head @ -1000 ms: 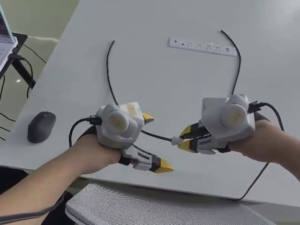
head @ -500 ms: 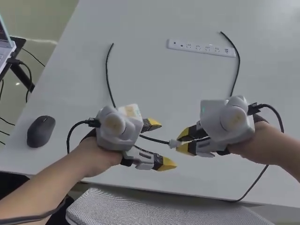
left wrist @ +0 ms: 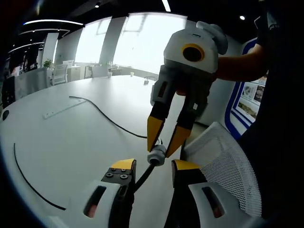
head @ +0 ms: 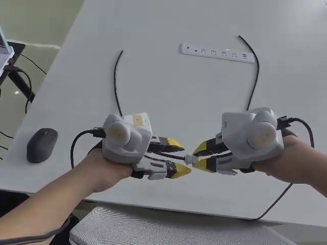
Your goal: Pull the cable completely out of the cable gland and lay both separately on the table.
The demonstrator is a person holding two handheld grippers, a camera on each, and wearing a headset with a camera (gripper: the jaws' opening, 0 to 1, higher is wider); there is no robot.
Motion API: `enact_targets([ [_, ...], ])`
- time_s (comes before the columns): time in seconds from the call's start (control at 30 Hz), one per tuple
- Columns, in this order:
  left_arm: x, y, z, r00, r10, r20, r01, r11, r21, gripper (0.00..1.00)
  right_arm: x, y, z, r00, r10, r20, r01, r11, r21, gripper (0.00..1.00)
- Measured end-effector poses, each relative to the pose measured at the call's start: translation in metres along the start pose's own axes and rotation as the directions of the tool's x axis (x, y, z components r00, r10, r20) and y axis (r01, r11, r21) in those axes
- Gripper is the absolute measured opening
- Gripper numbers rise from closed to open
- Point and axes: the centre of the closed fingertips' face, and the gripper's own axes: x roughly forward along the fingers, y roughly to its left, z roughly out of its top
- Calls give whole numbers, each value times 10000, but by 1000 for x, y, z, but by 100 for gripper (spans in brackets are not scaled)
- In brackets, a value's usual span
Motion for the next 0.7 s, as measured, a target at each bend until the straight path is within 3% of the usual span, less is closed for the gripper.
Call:
enact_targets([
  [0.7,1,-2,7,9981,-353,495,362,9992,-177,20,-2,3,1,9997,196,138,-186,9977,-653,6],
])
